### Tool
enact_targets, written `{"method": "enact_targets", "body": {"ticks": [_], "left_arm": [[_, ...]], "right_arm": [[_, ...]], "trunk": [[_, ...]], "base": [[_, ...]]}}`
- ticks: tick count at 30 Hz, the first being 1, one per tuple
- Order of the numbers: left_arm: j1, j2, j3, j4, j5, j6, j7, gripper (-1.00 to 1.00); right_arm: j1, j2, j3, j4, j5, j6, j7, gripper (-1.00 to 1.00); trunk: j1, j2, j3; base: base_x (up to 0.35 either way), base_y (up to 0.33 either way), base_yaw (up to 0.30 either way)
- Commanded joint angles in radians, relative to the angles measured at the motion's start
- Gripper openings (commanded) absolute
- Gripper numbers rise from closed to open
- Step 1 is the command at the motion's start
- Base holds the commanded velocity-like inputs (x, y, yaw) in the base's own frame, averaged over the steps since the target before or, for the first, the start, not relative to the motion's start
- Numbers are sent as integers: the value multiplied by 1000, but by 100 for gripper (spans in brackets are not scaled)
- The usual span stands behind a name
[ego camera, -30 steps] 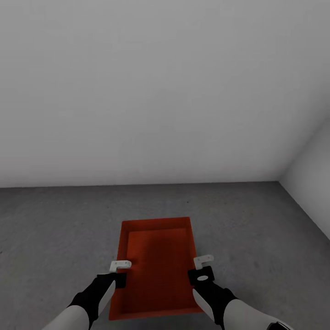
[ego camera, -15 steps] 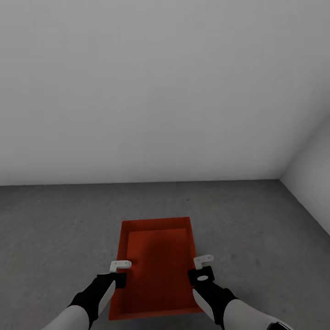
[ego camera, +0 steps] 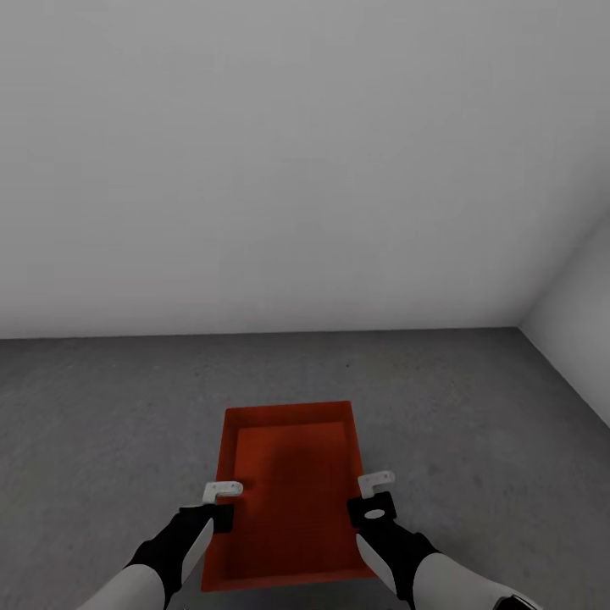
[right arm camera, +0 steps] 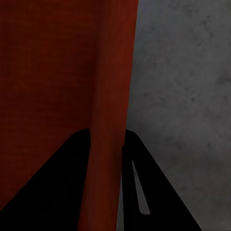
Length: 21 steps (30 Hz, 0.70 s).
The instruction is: Move the two storage containers from the living room to the garage. In the garage, place one container on the floor and stack the other container on top of it (either order is fine).
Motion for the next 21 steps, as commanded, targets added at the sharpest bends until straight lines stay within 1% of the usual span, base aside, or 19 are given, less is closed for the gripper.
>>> {"method": "enact_targets", "body": {"ticks": [1, 21], "left_arm": [[0, -1, 3, -4, -3, 5, 5, -100], [0, -1, 3, -4, -3, 5, 5, -100]], "right_arm": [[-1, 9, 4, -3, -20, 6, 10, -100], [-1, 9, 4, -3, -20, 6, 10, -100]], "trunk": [[0, 0, -2], [0, 0, -34]], "base": [[0, 0, 0], [0, 0, 0]]}}
